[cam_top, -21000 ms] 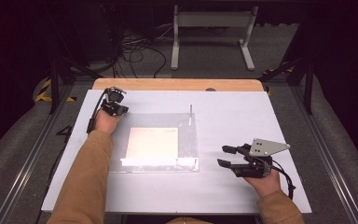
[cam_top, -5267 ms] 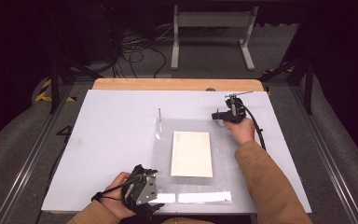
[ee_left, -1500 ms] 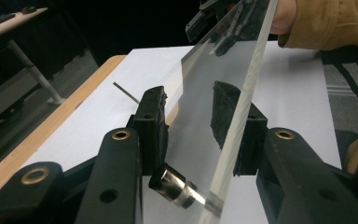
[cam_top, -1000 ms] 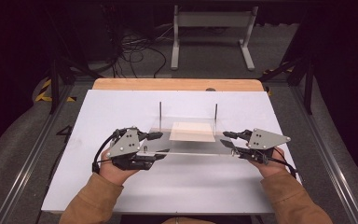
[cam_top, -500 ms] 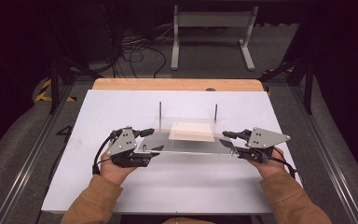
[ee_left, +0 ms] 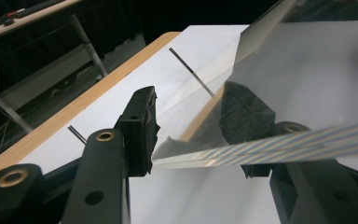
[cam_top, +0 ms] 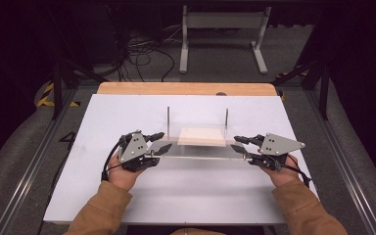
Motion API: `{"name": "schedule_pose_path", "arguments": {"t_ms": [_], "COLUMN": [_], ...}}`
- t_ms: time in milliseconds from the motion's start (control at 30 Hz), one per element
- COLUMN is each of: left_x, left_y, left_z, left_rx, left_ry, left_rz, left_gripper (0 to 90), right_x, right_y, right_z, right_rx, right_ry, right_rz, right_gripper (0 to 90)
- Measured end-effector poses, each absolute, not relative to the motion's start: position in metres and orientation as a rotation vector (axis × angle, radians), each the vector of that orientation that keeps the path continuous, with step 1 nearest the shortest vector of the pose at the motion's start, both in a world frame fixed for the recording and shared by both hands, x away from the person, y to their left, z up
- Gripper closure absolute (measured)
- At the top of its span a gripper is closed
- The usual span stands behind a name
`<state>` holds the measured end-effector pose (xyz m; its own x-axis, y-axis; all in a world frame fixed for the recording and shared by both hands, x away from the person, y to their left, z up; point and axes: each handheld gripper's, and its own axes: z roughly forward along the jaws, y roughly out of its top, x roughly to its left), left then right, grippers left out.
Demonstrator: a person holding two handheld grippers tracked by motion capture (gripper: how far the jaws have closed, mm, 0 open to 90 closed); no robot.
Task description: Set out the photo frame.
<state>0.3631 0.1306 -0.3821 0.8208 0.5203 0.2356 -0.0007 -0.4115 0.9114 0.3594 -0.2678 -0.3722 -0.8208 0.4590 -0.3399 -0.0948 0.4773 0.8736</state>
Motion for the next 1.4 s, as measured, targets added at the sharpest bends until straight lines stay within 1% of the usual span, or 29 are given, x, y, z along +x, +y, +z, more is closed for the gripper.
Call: {"name": "schedule_pose_path", "arguments": {"t_ms": [100,233,467,567,633,800,933,1067,1167,1400], "left_x": [0.365,0.364,0.366,0.364,0.363,0.361,0.363,0.367,0.370,0.380], "left_y": [0.131,0.132,0.135,0.136,0.138,0.136,0.139,0.143,0.145,0.145], "left_z": [-0.379,-0.371,-0.365,-0.356,-0.345,-0.333,-0.327,-0.318,-0.311,-0.306], "left_rx": [1.906,1.885,1.865,1.833,1.797,1.768,1.723,1.670,1.634,1.635], "left_ry": [0.390,0.375,0.384,0.358,0.326,0.309,0.321,0.357,0.367,0.384], "left_rz": [0.596,0.630,0.626,0.679,0.655,0.665,0.614,0.510,0.457,0.421], "left_gripper": [55.0,55.5,56.2,56.8,58.2,61.3,61.5,61.6,62.5,62.3], "right_x": [0.359,0.359,0.358,0.357,0.357,0.357,0.353,0.351,0.351,0.353], "right_y": [-0.267,-0.266,-0.261,-0.259,-0.261,-0.267,-0.269,-0.269,-0.270,-0.268], "right_z": [-0.371,-0.367,-0.362,-0.358,-0.354,-0.343,-0.333,-0.324,-0.319,-0.311], "right_rx": [0.302,0.314,0.298,0.302,0.314,0.347,0.362,0.415,0.468,0.534], "right_ry": [2.151,2.110,2.043,2.007,1.980,1.945,1.944,1.949,1.965,1.972], "right_rz": [1.327,1.350,1.318,1.330,1.361,1.426,1.496,1.565,1.617,1.627], "right_gripper": [66.9,67.3,67.5,68.3,68.5,68.2,68.2,67.8,67.7,67.8]}}
